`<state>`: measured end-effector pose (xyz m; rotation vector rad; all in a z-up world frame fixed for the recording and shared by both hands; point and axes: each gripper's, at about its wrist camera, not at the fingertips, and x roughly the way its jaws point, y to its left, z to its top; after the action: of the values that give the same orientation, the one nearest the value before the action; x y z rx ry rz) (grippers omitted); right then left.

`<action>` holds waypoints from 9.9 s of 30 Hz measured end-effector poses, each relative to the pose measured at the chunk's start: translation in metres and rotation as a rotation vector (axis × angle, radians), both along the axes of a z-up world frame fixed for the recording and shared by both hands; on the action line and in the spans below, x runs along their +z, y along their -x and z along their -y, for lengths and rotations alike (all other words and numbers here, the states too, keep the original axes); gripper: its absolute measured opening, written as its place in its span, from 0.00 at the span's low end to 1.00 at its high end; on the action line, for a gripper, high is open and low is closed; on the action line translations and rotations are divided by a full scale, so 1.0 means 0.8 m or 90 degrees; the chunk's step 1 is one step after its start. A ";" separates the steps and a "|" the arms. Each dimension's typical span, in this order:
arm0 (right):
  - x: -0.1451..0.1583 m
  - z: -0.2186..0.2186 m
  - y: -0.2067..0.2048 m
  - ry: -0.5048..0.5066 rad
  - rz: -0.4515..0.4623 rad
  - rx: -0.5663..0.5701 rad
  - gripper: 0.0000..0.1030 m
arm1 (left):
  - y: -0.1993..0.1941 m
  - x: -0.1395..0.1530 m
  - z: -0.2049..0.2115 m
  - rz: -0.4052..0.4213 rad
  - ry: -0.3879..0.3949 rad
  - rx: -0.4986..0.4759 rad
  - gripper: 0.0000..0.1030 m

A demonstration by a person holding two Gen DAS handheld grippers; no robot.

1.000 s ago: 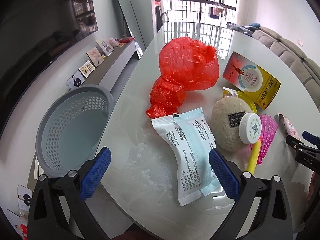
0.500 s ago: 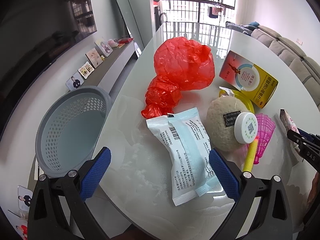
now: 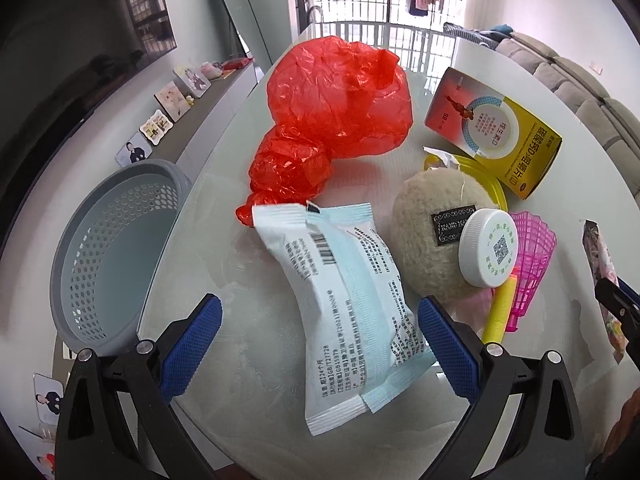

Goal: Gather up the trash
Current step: 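Close the left tool on the white wrapped packet while the right tool holds the pink wrapper, then carry both items over the grey basket and open both tools, then lift both tools out of the basket and move back over the table, then reach the right tool to the yellow foam dart and close on it, then close the left tool on the round white lid while the right tool holds the dart, then carry the dart and lid over the grey basket and open both tools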

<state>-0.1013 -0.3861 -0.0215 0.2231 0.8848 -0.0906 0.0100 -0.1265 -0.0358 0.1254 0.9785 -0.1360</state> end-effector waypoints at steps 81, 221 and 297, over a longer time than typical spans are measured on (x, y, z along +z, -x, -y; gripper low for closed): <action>-0.006 -0.464 -0.221 -0.002 -0.007 0.369 0.47 | -0.051 -0.027 -0.371 0.036 0.018 0.211 0.64; 0.000 -0.175 -0.008 0.008 0.004 -0.016 0.12 | 0.016 0.012 -0.092 0.083 0.046 -0.089 0.86; 0.038 -0.099 0.059 -0.061 0.093 -0.065 0.12 | 0.046 0.048 -0.007 0.156 0.027 -0.148 0.38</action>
<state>-0.1486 -0.3069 0.0086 0.3600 0.7326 -0.1254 -0.0267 -0.1209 0.0027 0.2109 0.7144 -0.3464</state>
